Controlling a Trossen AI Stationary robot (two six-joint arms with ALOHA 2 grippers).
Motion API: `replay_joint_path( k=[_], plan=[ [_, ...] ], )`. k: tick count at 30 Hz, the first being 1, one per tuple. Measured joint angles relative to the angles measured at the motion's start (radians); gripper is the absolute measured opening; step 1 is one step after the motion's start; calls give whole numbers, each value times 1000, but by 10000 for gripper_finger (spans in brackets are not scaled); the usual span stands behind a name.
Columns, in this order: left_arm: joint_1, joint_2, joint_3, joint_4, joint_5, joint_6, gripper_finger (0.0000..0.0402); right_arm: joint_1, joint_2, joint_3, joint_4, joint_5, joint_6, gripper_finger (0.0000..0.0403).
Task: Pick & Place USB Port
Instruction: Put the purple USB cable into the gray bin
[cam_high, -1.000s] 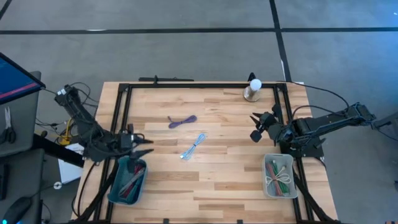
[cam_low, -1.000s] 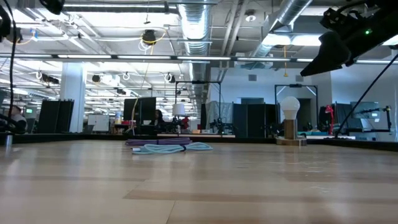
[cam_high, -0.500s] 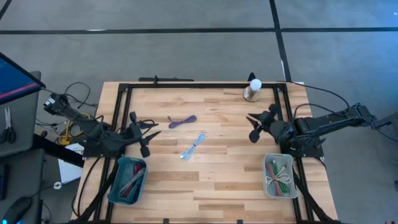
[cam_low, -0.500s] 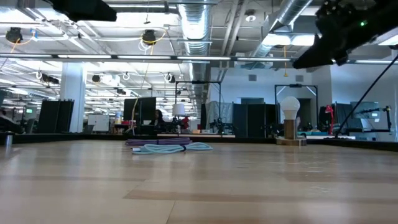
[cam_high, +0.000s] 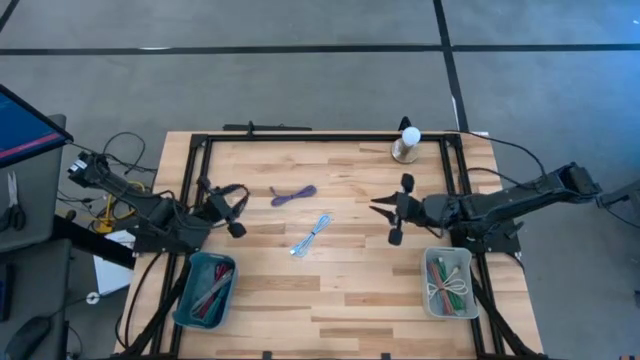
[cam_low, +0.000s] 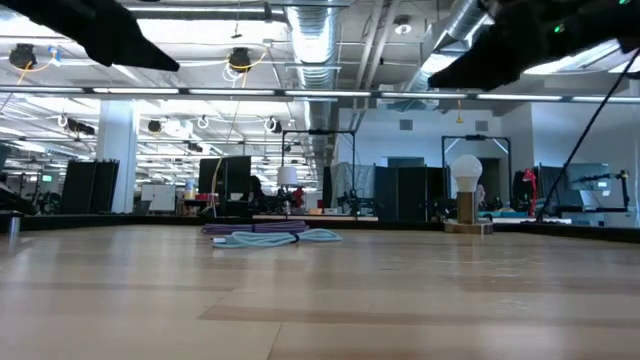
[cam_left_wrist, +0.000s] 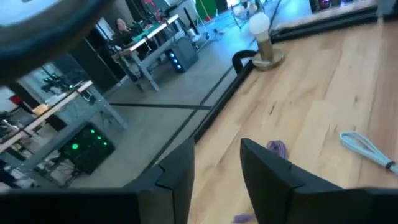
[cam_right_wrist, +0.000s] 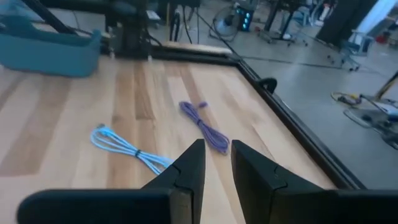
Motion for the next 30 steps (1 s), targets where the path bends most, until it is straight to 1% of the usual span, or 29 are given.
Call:
replay_joint_path(
  k=[2,6,9,12,15,18,22,26,30],
  plan=[
    [-1,-49,-12,-21,9,-1,117,-26,39,1,31,-32,-1,71],
    [-1,-178,-28,-58,23,4,80,-92,95,38,32,-180,17,71],
    [0,-294,-31,-59,25,9,54,-137,134,76,31,-269,24,71],
    [0,-397,-31,-59,68,20,29,-173,176,113,31,-337,25,71],
    [-1,-458,-32,-60,125,39,8,-199,226,143,31,-399,24,71],
    [0,-480,-33,-60,135,43,7,-217,288,168,27,-440,24,71],
    [-1,-466,-36,-65,135,46,8,-232,385,215,-1,-444,22,71],
    [-1,-452,-36,-65,135,46,6,-237,492,298,-88,-449,9,71],
    [-1,-437,-36,-64,133,45,11,-237,582,377,-104,-442,-32,71]
  ],
)
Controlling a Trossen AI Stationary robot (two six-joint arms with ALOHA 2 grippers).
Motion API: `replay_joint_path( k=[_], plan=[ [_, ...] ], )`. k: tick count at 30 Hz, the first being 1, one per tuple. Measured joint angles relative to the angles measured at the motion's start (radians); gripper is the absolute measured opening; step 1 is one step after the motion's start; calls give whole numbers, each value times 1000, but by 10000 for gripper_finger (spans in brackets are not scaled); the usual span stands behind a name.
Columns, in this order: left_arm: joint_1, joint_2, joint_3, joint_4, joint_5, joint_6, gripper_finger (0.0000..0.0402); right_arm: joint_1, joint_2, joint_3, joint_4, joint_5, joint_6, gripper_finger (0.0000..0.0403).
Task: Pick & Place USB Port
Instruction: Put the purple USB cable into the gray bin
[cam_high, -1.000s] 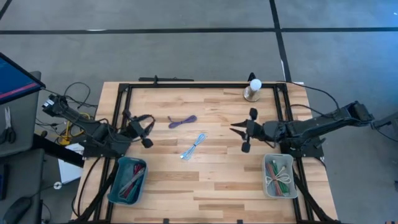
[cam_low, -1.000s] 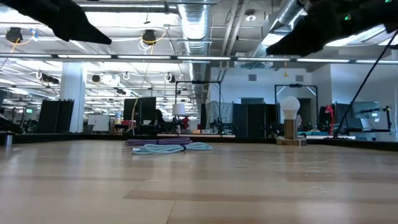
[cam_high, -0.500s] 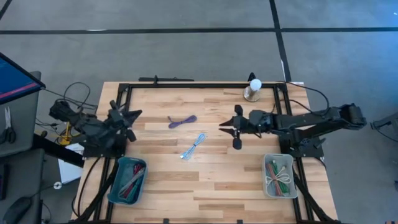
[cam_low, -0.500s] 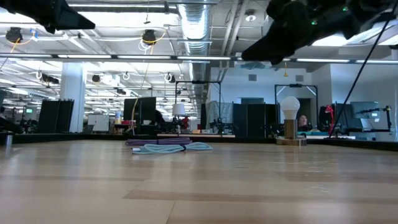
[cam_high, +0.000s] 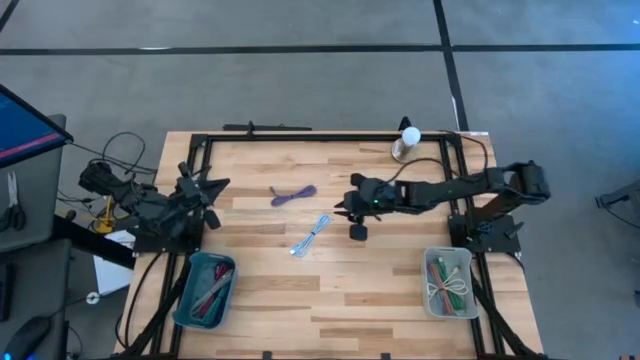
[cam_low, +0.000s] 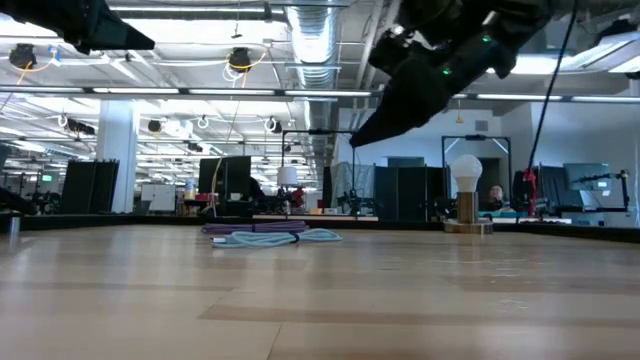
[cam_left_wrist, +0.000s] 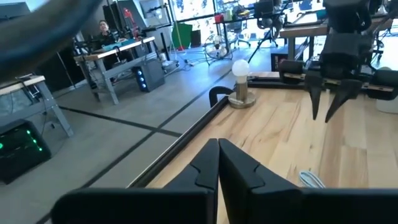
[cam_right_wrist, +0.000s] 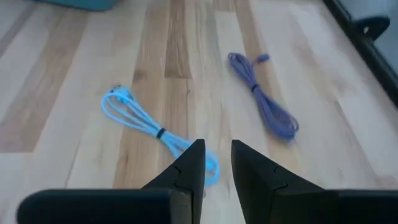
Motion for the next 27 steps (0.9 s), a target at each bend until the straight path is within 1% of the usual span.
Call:
replay_joint_path(
  k=[4,7,10,15,19,21,25,27],
  plan=[
    [0,27,0,2,-1,-1,12,-5,71,83,-9,16,-20,72],
    [0,50,0,3,-24,-4,12,-17,125,152,-44,35,-39,79],
    [0,75,0,3,-52,-10,12,-34,182,217,-87,38,-47,96],
    [0,126,0,6,-127,-29,12,-55,272,297,-131,38,-55,136],
    [0,179,0,6,-151,-35,12,-73,340,348,-157,54,-59,156],
    [0,206,0,6,-158,-35,12,-81,368,362,-168,54,-65,158],
    [0,242,0,11,-257,-37,12,-90,430,407,-165,54,-74,152],
    [0,249,0,11,-276,-49,12,-93,459,432,-157,53,-75,145]
  ],
)
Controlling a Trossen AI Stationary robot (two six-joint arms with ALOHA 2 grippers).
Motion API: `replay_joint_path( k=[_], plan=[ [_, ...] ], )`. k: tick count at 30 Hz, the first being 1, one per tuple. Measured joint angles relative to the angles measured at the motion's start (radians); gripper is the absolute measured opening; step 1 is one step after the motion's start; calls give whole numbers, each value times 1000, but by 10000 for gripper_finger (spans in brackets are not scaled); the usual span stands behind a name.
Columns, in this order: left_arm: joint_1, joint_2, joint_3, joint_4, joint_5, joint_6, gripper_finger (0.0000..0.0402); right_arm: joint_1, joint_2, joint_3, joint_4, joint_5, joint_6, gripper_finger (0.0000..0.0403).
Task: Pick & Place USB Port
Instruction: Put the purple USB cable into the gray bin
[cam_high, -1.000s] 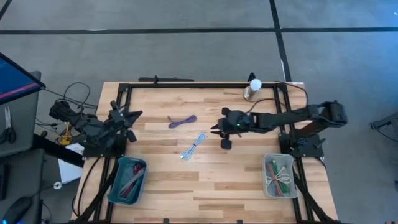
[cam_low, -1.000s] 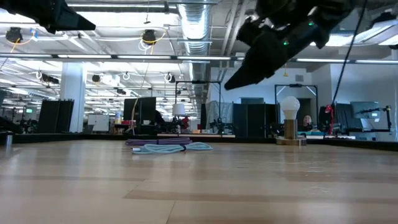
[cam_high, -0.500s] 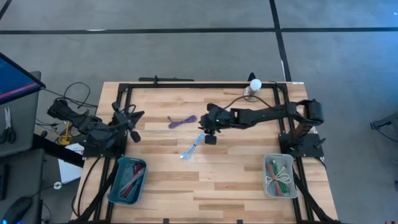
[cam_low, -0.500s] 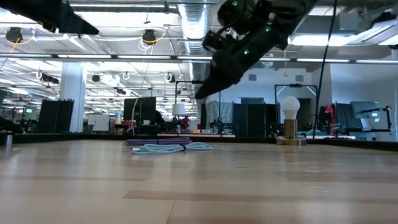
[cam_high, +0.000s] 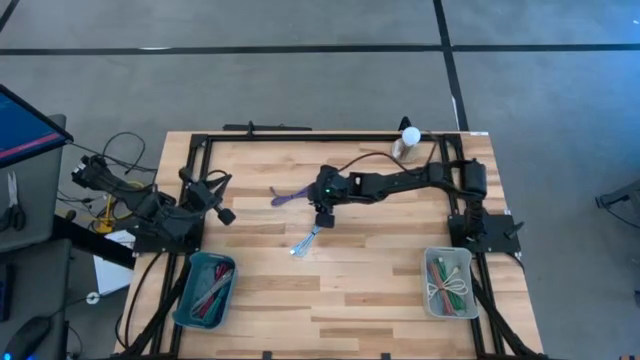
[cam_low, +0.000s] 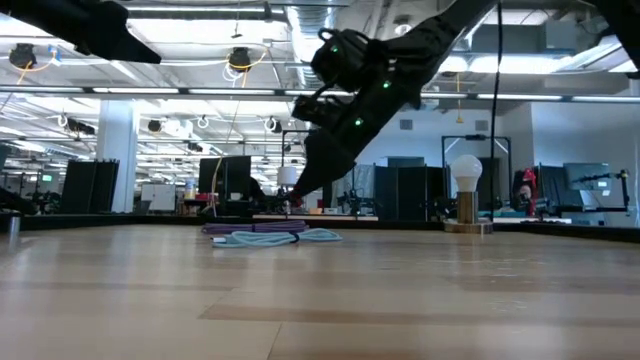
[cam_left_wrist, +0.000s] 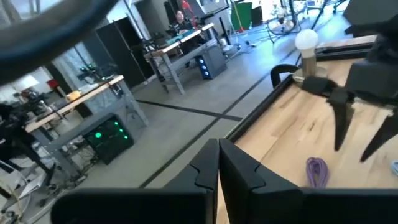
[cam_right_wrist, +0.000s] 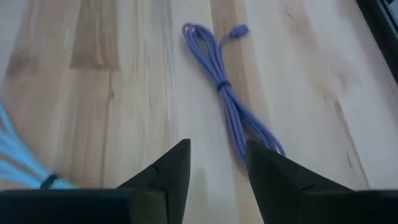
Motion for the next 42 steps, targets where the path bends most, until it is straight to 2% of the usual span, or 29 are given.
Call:
replay_joint_path(
  k=[6,15,19,23,29,35,42],
  plan=[
    [0,0,1,0,22,-2,12,-18,73,56,-3,-39,4,128],
    [0,0,1,-1,25,-2,12,-30,156,110,2,-37,11,137],
    [0,0,1,-2,25,-2,12,-32,156,112,13,9,0,141],
    [0,0,1,-2,25,-2,12,-41,153,112,29,11,0,141],
    [0,0,1,-3,25,-2,12,-65,150,112,-16,-55,14,140],
    [0,0,1,-4,25,-2,12,-78,152,112,-36,-67,19,142],
    [0,0,1,-5,25,-2,12,-82,152,112,-45,-79,19,127]
  ],
)
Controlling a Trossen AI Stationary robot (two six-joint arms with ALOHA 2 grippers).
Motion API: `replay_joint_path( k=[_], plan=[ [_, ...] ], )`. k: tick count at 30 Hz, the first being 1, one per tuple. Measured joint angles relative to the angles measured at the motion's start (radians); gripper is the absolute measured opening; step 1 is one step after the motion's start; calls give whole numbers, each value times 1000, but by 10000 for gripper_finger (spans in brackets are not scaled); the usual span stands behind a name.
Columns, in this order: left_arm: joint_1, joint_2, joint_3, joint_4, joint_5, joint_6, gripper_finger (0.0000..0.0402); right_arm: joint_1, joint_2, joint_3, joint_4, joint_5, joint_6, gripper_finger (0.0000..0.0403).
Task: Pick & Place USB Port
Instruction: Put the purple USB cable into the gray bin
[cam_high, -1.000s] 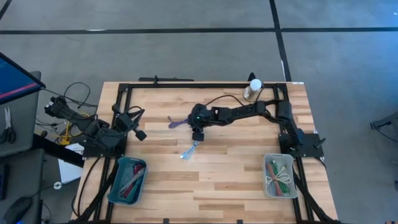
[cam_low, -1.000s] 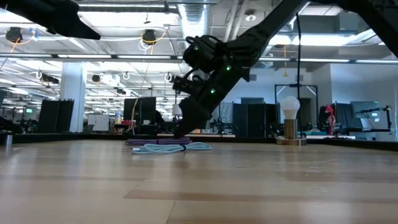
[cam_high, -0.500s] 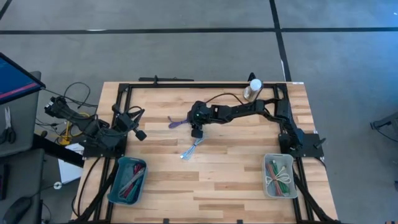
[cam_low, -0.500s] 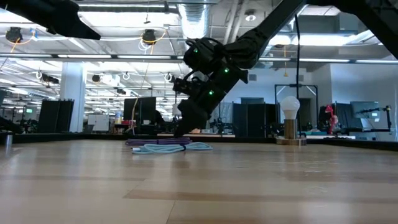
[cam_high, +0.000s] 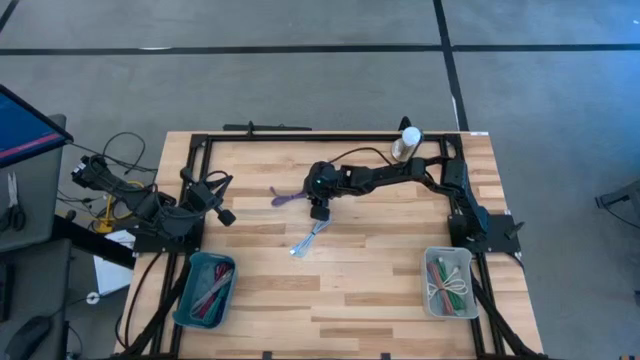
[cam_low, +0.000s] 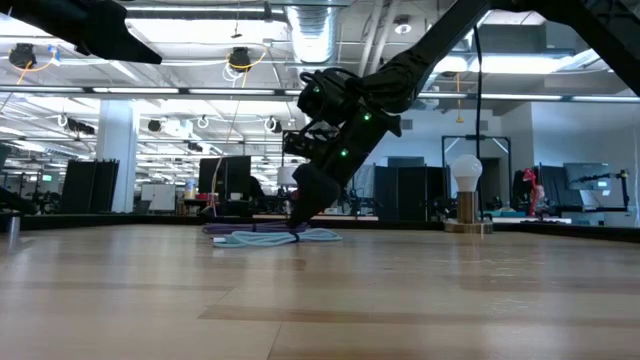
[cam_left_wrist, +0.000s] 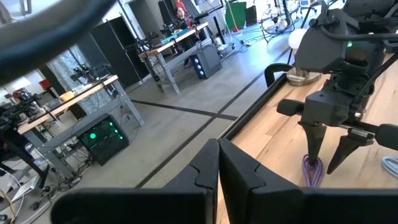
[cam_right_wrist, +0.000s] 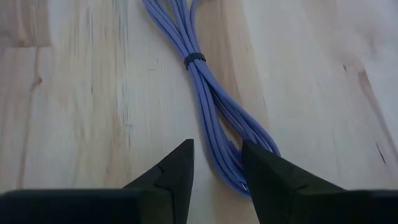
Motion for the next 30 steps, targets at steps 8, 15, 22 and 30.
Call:
replay_joint_path(
  k=[8,15,22,30],
  plan=[
    [0,0,0,0,0,0,12,0,29,5,-2,2,10,106],
    [0,0,0,0,0,0,12,7,90,7,38,4,15,85],
    [0,0,0,0,0,0,12,9,78,44,10,2,19,12],
    [0,0,0,0,0,0,12,18,6,80,-70,2,20,5]
  ],
)
